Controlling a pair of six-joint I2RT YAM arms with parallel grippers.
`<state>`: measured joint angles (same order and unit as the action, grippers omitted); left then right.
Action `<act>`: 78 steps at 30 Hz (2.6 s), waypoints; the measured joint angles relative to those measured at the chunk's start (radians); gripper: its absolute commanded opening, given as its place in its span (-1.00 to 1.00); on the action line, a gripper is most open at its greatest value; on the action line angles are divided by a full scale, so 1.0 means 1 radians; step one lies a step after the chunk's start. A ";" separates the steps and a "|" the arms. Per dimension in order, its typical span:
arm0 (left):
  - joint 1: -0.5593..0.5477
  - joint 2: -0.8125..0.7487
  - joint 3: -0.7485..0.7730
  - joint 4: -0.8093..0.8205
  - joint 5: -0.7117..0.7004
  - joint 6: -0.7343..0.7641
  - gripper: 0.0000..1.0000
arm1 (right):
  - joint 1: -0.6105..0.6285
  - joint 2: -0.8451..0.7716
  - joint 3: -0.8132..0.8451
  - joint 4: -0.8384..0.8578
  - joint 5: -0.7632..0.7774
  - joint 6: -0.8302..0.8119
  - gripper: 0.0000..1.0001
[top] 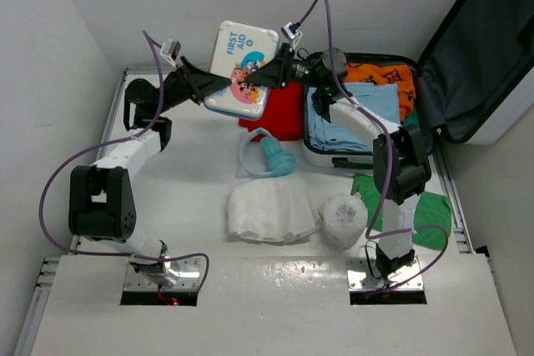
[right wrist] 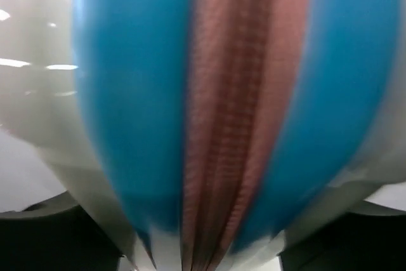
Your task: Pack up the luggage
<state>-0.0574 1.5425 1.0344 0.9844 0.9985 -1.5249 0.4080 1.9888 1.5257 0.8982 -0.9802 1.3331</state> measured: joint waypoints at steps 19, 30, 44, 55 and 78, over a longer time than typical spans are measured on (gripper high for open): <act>0.236 -0.063 0.069 -0.396 -0.134 0.433 0.81 | -0.497 -0.035 -0.100 -0.319 -0.058 0.007 -1.00; 0.236 -0.068 0.023 -0.447 -0.133 0.505 0.81 | -0.626 0.051 0.022 -0.552 -0.067 -0.127 -1.00; 0.247 -0.068 -0.020 -0.455 -0.185 0.509 0.81 | -0.492 -0.071 -0.203 -0.687 0.476 -0.023 -1.00; 0.246 -0.050 -0.035 -0.428 -0.234 0.492 0.81 | -0.455 0.054 -0.105 -0.753 0.747 -0.005 -1.00; 0.239 -0.024 -0.016 -0.476 -0.293 0.492 0.81 | -0.454 -0.104 -0.178 -0.966 0.672 0.138 0.98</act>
<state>0.1818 1.5185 1.0183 0.5079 0.7055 -1.0332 -0.0463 1.8847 1.3479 -0.0681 -0.3080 1.4712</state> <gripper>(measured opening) 0.904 0.985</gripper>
